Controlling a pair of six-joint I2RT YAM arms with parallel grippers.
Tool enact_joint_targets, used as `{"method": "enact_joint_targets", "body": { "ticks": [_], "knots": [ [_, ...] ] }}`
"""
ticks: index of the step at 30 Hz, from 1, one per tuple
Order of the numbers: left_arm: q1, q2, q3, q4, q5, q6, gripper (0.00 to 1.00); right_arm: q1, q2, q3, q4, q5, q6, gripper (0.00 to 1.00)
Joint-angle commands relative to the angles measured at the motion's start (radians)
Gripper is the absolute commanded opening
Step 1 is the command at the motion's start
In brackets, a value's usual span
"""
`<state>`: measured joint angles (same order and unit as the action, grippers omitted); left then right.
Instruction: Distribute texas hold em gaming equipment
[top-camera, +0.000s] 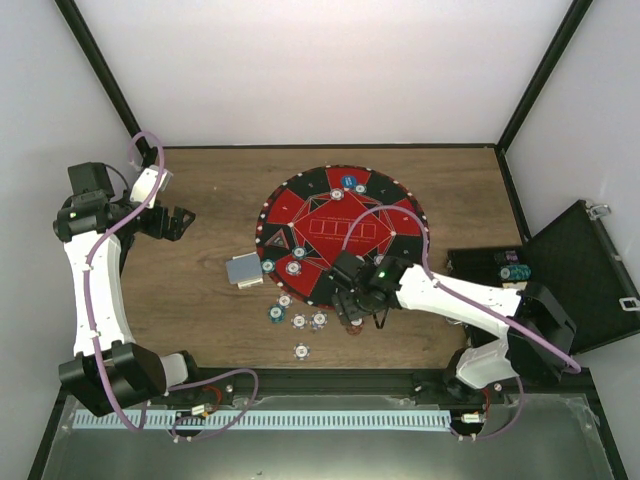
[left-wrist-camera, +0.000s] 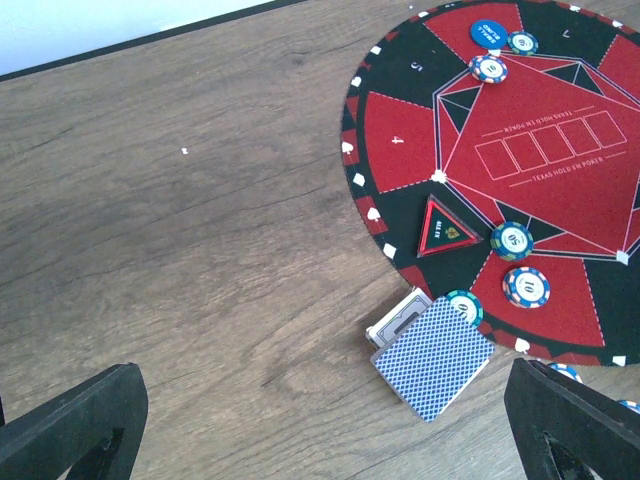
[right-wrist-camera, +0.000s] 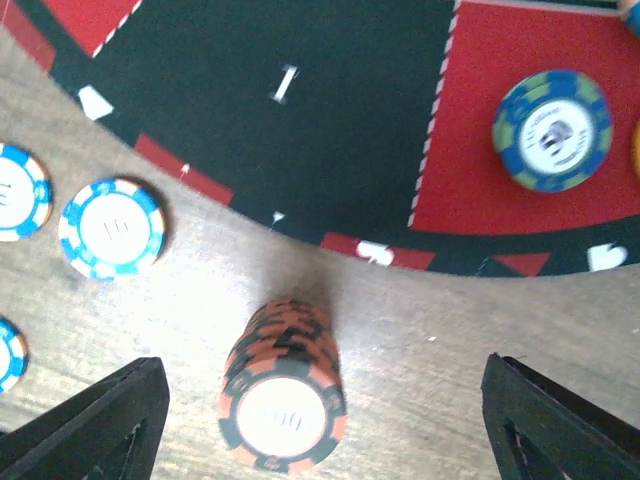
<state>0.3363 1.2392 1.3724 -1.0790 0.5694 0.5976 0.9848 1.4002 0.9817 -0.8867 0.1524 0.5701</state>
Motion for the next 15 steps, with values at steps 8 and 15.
{"method": "enact_joint_targets", "body": {
  "ticks": [8, 15],
  "knots": [
    [0.006, -0.001, -0.006, 0.02, 0.016, -0.008, 1.0, 0.067, 0.002, -0.056, 0.037, -0.062, 0.057, 0.84],
    [0.006, -0.001, -0.006, 0.021, 0.016, -0.008, 1.0, 0.067, 0.03, -0.078, 0.068, -0.072, 0.047, 0.79]
  ]
}}
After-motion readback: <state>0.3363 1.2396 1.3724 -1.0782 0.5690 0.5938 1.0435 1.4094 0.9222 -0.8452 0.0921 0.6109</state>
